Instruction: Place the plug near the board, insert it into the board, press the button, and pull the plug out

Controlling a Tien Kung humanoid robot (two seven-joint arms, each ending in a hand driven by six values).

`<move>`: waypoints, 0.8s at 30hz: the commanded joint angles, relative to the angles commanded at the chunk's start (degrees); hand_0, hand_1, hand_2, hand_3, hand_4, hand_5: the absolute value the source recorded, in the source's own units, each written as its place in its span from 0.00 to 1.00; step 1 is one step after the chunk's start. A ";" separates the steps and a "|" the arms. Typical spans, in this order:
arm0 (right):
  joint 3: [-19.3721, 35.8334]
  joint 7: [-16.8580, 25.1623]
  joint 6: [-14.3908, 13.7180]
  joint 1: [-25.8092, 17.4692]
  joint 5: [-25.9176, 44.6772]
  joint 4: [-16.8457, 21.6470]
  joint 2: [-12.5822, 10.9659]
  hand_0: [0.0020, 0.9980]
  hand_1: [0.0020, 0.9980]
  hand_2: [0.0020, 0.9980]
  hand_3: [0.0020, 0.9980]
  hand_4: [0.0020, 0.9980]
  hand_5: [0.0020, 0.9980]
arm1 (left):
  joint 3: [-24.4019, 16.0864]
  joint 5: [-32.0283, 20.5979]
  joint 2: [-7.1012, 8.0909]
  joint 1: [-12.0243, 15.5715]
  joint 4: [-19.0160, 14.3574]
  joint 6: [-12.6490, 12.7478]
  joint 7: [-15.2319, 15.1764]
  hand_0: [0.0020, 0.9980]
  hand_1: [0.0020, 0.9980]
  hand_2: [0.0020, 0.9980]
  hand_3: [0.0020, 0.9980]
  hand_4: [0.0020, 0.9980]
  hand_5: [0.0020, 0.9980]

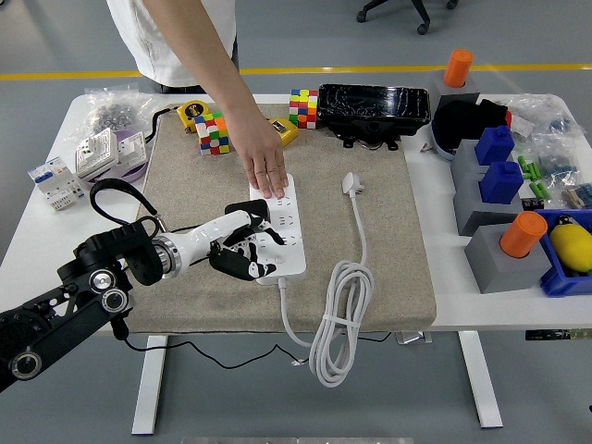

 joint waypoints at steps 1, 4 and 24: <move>-0.07 -0.03 0.02 0.05 0.03 0.01 -0.06 0.74 0.71 0.72 0.72 1.00 0.66 | 0.34 -0.04 -0.07 -0.15 0.16 -0.17 0.30 0.12 0.05 0.15 0.80 0.65 0.00; -0.22 -0.09 0.11 0.13 0.12 0.02 -0.18 0.74 0.71 0.72 0.72 1.00 0.66 | 1.30 0.34 -0.40 -0.63 0.74 -0.07 0.79 0.12 0.05 0.15 0.80 0.65 0.00; -0.46 0.01 0.03 0.12 0.13 0.12 -0.35 0.74 0.72 0.72 0.73 1.00 0.66 | 3.45 1.16 -0.75 -1.39 3.51 -1.13 2.71 0.10 0.05 0.15 0.78 0.64 0.00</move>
